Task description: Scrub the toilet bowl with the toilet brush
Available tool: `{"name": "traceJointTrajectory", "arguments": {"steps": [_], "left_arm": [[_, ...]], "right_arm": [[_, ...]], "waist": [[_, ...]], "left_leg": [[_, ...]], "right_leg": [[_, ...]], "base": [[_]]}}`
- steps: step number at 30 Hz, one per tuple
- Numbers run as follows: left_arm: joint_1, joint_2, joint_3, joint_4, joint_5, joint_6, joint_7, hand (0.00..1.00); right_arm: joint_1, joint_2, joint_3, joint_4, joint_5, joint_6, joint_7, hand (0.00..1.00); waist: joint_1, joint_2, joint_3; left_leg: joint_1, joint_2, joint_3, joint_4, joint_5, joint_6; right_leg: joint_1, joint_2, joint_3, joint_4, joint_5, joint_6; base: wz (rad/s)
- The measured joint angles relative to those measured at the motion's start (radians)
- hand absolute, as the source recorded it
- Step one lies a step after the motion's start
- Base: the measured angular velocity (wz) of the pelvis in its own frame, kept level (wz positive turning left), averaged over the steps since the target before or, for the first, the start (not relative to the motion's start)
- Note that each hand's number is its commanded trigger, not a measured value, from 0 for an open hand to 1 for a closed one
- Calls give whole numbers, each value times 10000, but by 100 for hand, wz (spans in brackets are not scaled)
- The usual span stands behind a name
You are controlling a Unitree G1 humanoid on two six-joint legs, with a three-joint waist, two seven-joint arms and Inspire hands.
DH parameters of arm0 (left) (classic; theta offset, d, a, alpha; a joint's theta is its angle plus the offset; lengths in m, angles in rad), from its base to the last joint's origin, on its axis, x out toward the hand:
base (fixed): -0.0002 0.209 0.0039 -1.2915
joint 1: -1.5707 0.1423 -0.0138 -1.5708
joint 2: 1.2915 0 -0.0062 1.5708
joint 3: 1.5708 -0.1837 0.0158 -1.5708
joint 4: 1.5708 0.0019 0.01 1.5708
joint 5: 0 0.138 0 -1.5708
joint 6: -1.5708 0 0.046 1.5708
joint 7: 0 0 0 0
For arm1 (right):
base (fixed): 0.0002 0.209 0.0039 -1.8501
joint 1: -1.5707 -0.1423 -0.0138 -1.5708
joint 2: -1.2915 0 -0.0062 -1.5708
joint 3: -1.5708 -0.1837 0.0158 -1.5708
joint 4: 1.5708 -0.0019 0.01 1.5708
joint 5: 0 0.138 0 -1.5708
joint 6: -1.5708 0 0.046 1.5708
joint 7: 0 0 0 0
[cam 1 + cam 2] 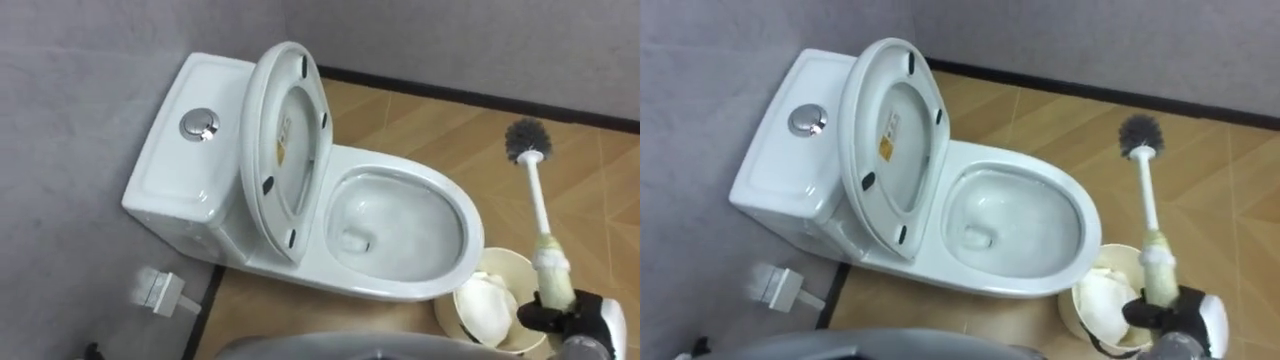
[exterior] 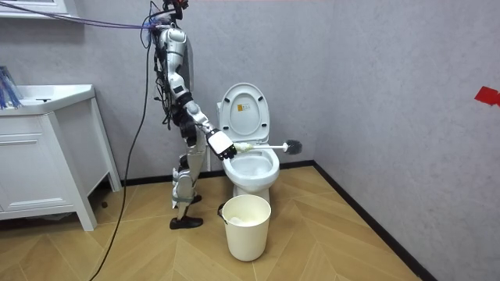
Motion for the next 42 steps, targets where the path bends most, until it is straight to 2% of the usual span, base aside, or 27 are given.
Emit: {"name": "traceJointTrajectory", "arguments": {"steps": [4,7,9,14,18,26,27,28,29,30,34,39,42], "left_arm": [[-217,-35,17,21,-2,260,-457,0],[-452,-95,17,51,3,360,-612,0],[-657,-120,13,50,1,415,-704,0],[-1255,-127,-194,278,3,472,-836,0],[-1334,-144,-235,507,-17,523,-853,0],[-1346,-134,-551,974,-20,986,-1014,0],[-1341,-134,-560,977,-20,1068,-1074,0],[-1322,-134,-560,981,-15,1108,-1143,0],[-1318,-133,-560,982,-15,1130,-1186,0],[-1254,-133,-560,984,-19,1175,-1251,0],[-1336,-131,-572,978,-12,1294,-1342,0],[-1291,-133,-551,979,-3,1303,-1466,0],[-1291,-147,-550,979,-1,1374,-1519,0]], "right_arm": [[107,152,7,279,93,8,-501,100],[94,203,15,874,69,26,-648,100],[94,287,28,1016,70,160,-646,100],[17,456,258,1600,-65,257,-410,100],[-69,526,395,2053,-251,368,-206,100],[-251,575,669,2551,-457,901,78,100],[-283,575,669,2584,-456,927,155,94],[-314,575,674,2590,-468,987,214,75],[-328,574,675,2592,-460,1022,247,31],[-351,575,684,2591,-445,1090,280,0],[-378,574,896,2593,-97,1104,369,0],[-461,590,917,3121,1196,1118,655,0],[-523,647,914,3412,1419,1443,885,0]], "waist": [[-212,-47,-4],[-218,-45,0],[-177,-22,14],[-229,79,38],[-316,56,0],[-443,107,-21],[-444,106,-21],[-440,105,-18],[-440,103,-16],[-431,103,-10],[-438,109,8],[-443,143,16],[-439,178,14]], "left_leg": [[49,5,119,-2,0,1],[236,9,158,-8,-1,1],[299,46,345,-10,-10,0],[348,176,394,-28,-221,-30],[361,180,570,-64,-226,-25],[416,186,618,-66,-227,-24],[432,188,623,-66,-227,-24],[446,188,627,-66,-227,-24],[450,188,625,-66,-227,-24],[454,187,627,-66,-228,-22],[460,200,625,-73,-239,-11],[509,193,594,-105,-259,-2],[510,187,592,-101,-259,-2]], "right_leg": [[-14,4,171,24,6,2],[85,14,411,31,6,1],[83,28,551,14,7,-1],[23,199,778,45,31,-20],[-71,191,850,166,60,-21],[-67,195,986,170,60,-21],[-66,198,1018,170,60,-21],[-68,199,1037,164,59,-20],[-68,198,1043,159,59,-19],[-68,197,1044,152,56,-16],[-69,209,1054,165,56,-15],[-20,207,1049,170,56,-15],[12,206,1051,180,56,-15]], "base": [[-8],[-15],[-20],[-11],[-12],[-3],[-6],[-5],[0],[0],[0],[0],[0]]}}
